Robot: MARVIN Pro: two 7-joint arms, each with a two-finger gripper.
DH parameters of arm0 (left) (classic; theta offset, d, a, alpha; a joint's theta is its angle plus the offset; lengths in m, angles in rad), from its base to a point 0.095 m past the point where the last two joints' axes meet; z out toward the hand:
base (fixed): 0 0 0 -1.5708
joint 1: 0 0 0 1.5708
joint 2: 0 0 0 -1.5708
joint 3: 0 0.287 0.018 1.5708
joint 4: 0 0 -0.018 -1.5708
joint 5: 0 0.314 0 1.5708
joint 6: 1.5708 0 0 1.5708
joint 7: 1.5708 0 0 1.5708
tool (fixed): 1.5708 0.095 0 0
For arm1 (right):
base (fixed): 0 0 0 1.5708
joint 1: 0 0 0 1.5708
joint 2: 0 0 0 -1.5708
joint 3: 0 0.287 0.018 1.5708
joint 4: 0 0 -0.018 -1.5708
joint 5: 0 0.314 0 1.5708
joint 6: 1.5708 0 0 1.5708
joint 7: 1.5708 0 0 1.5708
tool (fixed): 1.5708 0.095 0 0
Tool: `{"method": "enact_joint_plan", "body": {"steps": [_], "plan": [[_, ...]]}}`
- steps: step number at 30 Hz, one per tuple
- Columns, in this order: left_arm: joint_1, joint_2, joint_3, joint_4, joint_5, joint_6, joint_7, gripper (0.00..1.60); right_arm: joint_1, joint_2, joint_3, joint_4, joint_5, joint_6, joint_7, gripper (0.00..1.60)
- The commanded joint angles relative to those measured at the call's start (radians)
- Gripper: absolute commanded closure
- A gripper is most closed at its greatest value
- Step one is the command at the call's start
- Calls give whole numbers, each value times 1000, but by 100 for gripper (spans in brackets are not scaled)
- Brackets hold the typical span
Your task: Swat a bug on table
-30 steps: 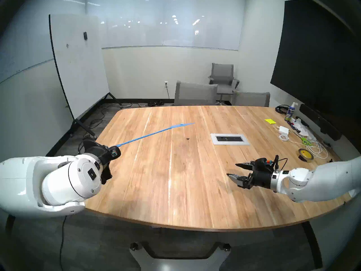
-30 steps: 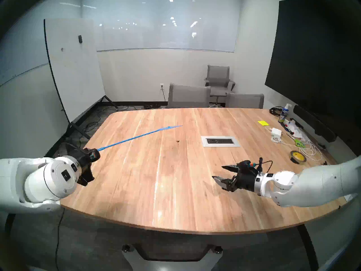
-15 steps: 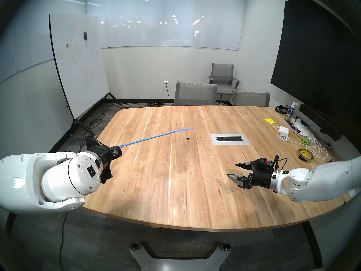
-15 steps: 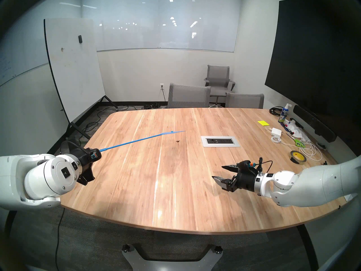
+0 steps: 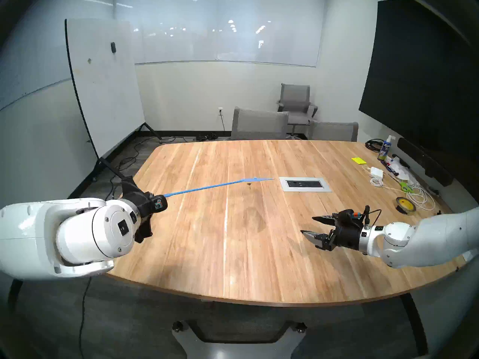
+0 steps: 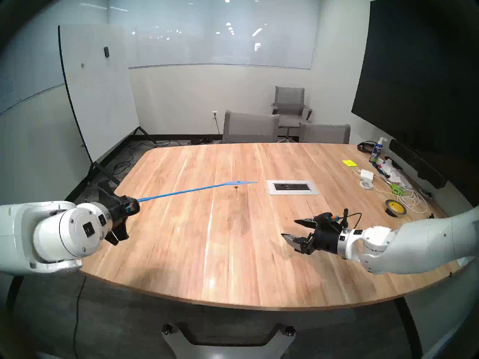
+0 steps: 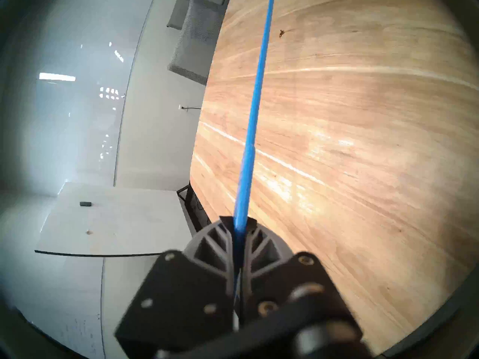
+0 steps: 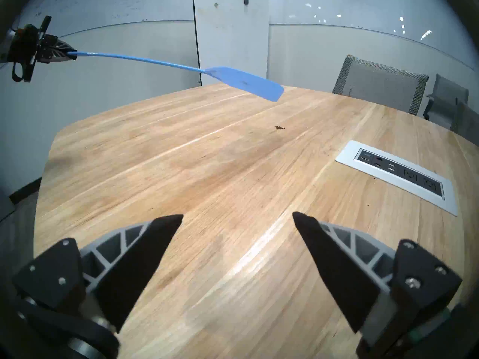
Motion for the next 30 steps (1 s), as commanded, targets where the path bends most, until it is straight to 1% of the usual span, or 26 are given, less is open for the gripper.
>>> {"method": "enact_joint_plan", "body": {"steps": [1,11,21,30], "plan": [[-55,-35,-9,39,75,-1,-92,160,14,1,11,2,-1,-6,1,0],[-104,-25,7,96,196,-1,-269,160,14,2,11,2,-3,-6,0,0],[-152,-20,26,137,354,-1,-461,160,14,3,12,1,-4,-6,1,0],[-197,-31,35,126,485,-1,-664,160,14,3,12,1,-5,-6,1,0]]}}
